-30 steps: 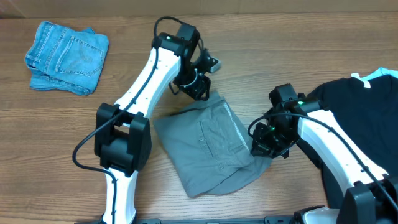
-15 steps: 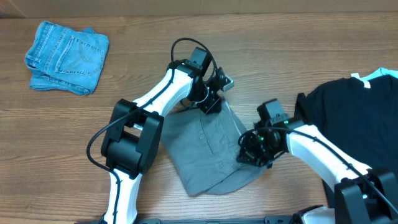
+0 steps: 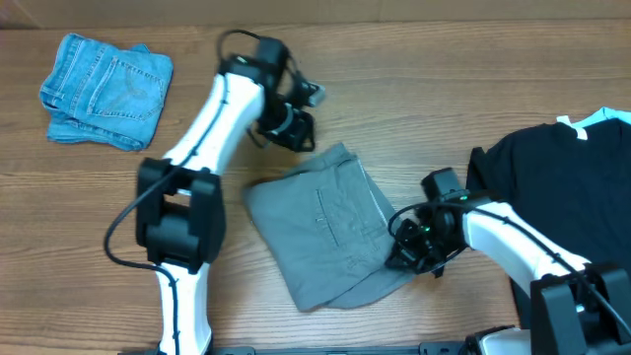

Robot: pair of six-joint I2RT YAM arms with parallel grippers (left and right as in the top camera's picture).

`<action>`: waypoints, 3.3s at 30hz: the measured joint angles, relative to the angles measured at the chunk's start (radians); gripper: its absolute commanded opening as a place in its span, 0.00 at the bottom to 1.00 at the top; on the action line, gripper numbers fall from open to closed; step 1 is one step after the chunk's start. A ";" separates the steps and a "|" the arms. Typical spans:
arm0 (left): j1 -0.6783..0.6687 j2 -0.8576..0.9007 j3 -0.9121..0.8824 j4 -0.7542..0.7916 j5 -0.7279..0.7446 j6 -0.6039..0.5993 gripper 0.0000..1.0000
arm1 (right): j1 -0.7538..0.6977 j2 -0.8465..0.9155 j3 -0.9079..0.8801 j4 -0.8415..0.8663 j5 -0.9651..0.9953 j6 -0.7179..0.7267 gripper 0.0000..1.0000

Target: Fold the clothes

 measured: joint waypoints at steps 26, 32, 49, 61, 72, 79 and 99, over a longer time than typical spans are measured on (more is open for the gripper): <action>0.009 -0.021 -0.342 0.069 -0.225 0.074 0.04 | 0.104 -0.006 0.008 0.132 -0.076 0.028 0.08; 0.008 -0.023 -0.346 0.038 -0.261 0.022 0.35 | 0.062 0.012 -0.036 0.142 0.017 0.102 0.05; 0.007 -0.026 -0.130 -0.187 -0.303 -0.024 0.62 | -0.172 0.008 0.089 -0.194 0.033 -0.124 0.76; 0.007 -0.026 0.137 -0.302 -0.302 -0.031 0.65 | -0.109 0.008 -0.048 0.020 -0.029 -0.076 1.00; 0.007 -0.026 0.138 -0.313 -0.302 -0.031 0.67 | -0.018 -0.016 -0.148 0.364 -0.124 0.141 0.06; 0.007 -0.026 0.138 -0.313 -0.302 -0.031 0.72 | -0.152 -0.011 -0.062 0.351 -0.010 0.042 0.05; 0.007 -0.026 0.098 -0.224 -0.298 -0.035 0.88 | -0.191 -0.005 0.444 -0.172 0.089 -0.271 0.22</action>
